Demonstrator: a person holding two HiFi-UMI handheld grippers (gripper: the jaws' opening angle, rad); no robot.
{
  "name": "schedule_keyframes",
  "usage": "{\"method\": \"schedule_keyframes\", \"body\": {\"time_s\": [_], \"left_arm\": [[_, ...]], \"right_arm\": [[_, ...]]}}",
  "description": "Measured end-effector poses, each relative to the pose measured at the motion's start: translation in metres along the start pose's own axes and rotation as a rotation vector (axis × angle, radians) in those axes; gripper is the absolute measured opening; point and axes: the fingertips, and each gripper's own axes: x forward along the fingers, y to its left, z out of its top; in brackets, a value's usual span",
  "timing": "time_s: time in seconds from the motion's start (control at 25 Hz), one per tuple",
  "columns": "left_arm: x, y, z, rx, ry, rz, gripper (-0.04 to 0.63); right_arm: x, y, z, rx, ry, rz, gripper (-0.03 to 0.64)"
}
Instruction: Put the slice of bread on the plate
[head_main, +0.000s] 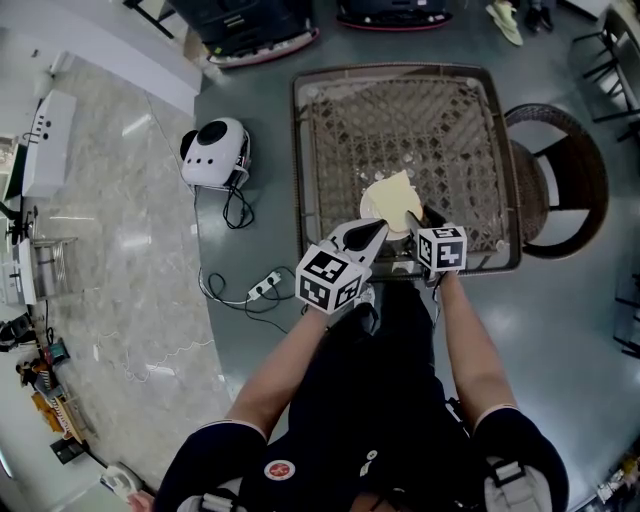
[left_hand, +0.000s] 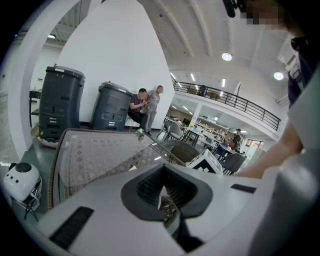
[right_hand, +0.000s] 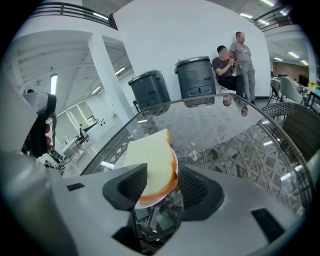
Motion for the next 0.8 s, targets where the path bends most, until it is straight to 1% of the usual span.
{"method": "schedule_keyframes", "body": {"time_s": [0.24,0.4,0.48,0.64,0.8], "left_arm": [[0.000,0.001,0.007,0.004,-0.014,-0.003,0.006],[0.002,-0.001,0.016,0.008,-0.030,-0.011,0.006],[0.003,-0.002,0.022,0.010,-0.037,-0.016,0.006],[0.004,-0.008,0.037,-0.010,-0.066,-0.054,0.006],[0.002,-0.014,0.051,-0.012,-0.093,-0.075,0.006]], "right_arm": [[-0.012,-0.004,0.020,-0.008,-0.056,-0.011,0.170],[-0.030,0.005,0.047,-0.029,-0.124,0.037,0.169],[-0.042,0.012,0.061,-0.056,-0.159,0.053,0.122],[-0.064,0.018,0.083,-0.108,-0.199,0.044,0.048],[-0.086,0.025,0.102,-0.116,-0.245,0.060,0.008]]}}
